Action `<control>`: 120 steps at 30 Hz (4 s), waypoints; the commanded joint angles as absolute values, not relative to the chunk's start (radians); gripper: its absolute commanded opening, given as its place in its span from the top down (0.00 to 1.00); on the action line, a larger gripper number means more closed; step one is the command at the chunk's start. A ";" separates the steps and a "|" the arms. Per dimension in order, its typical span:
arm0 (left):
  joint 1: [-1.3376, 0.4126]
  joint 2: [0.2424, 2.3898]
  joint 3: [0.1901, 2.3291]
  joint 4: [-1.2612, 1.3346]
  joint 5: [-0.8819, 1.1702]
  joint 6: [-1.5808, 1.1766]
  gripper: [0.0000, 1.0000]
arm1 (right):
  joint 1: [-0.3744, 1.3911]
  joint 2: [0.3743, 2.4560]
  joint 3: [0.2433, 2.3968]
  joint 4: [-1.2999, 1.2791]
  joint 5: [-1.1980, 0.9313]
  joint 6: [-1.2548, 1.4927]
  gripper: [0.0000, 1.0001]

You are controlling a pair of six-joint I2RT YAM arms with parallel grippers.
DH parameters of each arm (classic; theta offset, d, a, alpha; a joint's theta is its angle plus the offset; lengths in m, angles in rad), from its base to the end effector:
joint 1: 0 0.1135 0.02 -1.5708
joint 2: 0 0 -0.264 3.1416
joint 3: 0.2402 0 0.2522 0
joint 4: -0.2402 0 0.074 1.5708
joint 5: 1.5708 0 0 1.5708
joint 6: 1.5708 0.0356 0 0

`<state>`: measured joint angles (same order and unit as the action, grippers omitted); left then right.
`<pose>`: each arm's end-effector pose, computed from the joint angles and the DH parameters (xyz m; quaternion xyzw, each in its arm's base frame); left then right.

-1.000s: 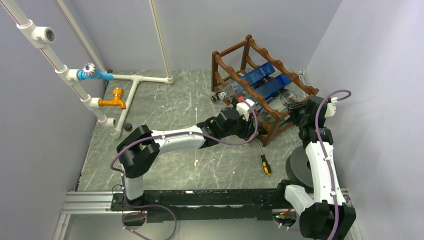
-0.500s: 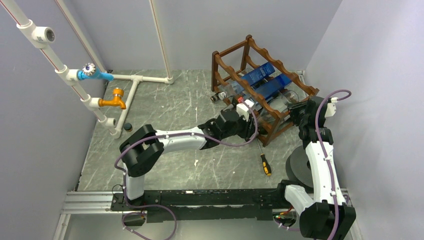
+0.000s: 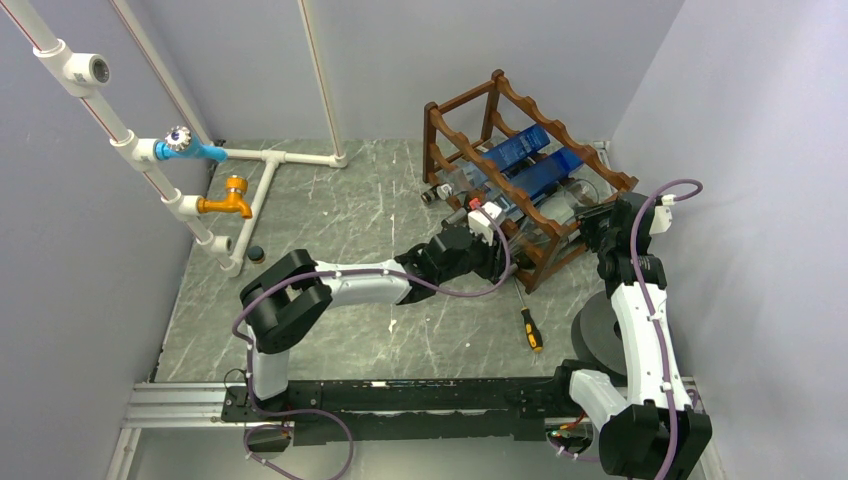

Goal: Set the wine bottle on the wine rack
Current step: Place the wine bottle in the wine rack, then adjust the wine bottle at the center of the board.

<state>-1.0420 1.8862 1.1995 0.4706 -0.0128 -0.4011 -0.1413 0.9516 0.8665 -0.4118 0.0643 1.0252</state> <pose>0.2206 -0.3766 0.2321 0.2416 0.7408 -0.4102 0.4738 0.2098 -0.0322 0.3152 0.4867 0.7078 0.1937 0.4739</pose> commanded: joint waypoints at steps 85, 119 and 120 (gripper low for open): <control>-0.941 1.370 1.190 -0.154 0.394 -0.310 0.00 | -0.218 1.054 0.958 -0.312 -0.003 0.783 1.00; -0.903 0.862 1.167 -0.411 -0.224 0.064 0.01 | -0.238 1.291 1.303 -0.477 0.275 0.292 0.68; -0.903 0.863 1.168 -0.413 -0.221 0.063 0.00 | -0.238 1.286 1.307 -0.478 0.267 0.293 0.61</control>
